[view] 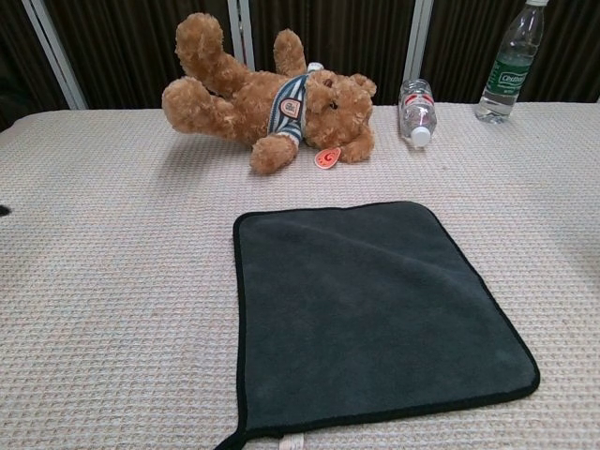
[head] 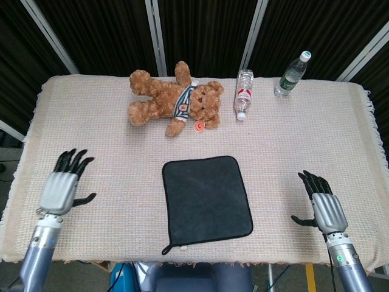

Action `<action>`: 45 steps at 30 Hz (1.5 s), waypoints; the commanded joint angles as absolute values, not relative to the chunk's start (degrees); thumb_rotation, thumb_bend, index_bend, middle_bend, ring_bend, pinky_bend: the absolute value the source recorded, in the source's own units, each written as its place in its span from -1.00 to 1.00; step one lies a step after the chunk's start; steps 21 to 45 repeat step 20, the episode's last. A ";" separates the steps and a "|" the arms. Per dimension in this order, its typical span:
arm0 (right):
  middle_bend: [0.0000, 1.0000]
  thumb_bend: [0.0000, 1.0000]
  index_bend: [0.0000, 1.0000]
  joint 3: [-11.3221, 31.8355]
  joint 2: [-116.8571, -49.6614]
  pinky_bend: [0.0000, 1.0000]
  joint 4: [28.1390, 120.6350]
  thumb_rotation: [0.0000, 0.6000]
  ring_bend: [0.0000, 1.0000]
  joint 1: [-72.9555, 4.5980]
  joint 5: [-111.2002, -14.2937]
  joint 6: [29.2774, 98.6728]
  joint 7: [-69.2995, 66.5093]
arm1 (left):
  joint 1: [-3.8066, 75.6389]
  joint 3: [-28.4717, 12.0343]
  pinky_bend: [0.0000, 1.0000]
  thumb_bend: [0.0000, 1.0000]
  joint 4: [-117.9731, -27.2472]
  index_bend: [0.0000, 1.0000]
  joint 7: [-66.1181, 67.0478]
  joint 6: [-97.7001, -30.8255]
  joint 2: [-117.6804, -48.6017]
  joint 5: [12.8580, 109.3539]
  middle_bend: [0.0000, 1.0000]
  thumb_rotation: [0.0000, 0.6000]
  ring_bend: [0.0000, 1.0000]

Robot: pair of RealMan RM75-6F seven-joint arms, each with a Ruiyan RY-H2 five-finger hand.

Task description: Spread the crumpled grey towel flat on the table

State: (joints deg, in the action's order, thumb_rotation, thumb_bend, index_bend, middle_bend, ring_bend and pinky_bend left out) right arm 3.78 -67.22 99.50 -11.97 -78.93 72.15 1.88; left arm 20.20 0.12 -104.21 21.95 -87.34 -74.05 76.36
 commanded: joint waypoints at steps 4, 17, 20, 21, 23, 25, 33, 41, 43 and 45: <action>-1.00 -0.75 -1.00 2.73 -67.72 -1.00 97.52 1.00 -1.00 -10.61 -81.68 75.65 3.20 | 10.55 6.68 -1.00 -1.00 -104.14 -0.68 16.47 -97.00 -68.45 81.56 -0.89 1.00 -1.00; -1.00 -0.75 -1.00 4.16 -69.08 -1.00 93.68 1.00 -1.00 -7.83 -84.88 83.84 -1.58 | 4.28 5.38 -1.00 -1.00 -96.31 -0.70 7.74 -101.10 -64.37 79.85 -0.91 1.00 -1.00; -1.00 -0.75 -1.00 4.30 -68.57 -1.00 92.61 1.00 -1.00 -7.86 -84.38 83.32 -2.51 | 3.93 4.54 -1.00 -1.00 -94.88 -0.70 6.96 -100.81 -63.96 79.35 -0.91 1.00 -1.00; -1.00 -0.75 -1.00 4.30 -68.57 -1.00 92.61 1.00 -1.00 -7.86 -84.38 83.32 -2.51 | 3.93 4.54 -1.00 -1.00 -94.88 -0.70 6.96 -100.81 -63.96 79.35 -0.91 1.00 -1.00; -1.00 -0.75 -1.00 4.30 -68.57 -1.00 92.61 1.00 -1.00 -7.86 -84.38 83.32 -2.51 | 3.93 4.54 -1.00 -1.00 -94.88 -0.70 6.96 -100.81 -63.96 79.35 -0.91 1.00 -1.00; -1.00 -0.75 -1.00 4.30 -68.57 -1.00 92.61 1.00 -1.00 -7.86 -84.38 83.32 -2.51 | 3.93 4.54 -1.00 -1.00 -94.88 -0.70 6.96 -100.81 -63.96 79.35 -0.91 1.00 -1.00; -1.00 -0.75 -1.00 4.30 -68.57 -1.00 92.61 1.00 -1.00 -7.86 -84.38 83.32 -2.51 | 3.93 4.54 -1.00 -1.00 -94.88 -0.70 6.96 -100.81 -63.96 79.35 -0.91 1.00 -1.00; -1.00 -0.75 -1.00 4.30 -68.57 -1.00 92.61 1.00 -1.00 -7.86 -84.38 83.32 -2.51 | 3.93 4.54 -1.00 -1.00 -94.88 -0.70 6.96 -100.81 -63.96 79.35 -0.91 1.00 -1.00; -1.00 -0.75 -1.00 4.30 -68.57 -1.00 92.61 1.00 -1.00 -7.86 -84.38 83.32 -2.51 | 3.93 4.54 -1.00 -1.00 -94.88 -0.70 6.96 -100.81 -63.96 79.35 -0.91 1.00 -1.00; -1.00 -0.75 -1.00 4.30 -68.57 -1.00 92.61 1.00 -1.00 -7.86 -84.38 83.32 -2.51 | 3.93 4.54 -1.00 -1.00 -94.88 -0.70 6.96 -100.81 -63.96 79.35 -0.91 1.00 -1.00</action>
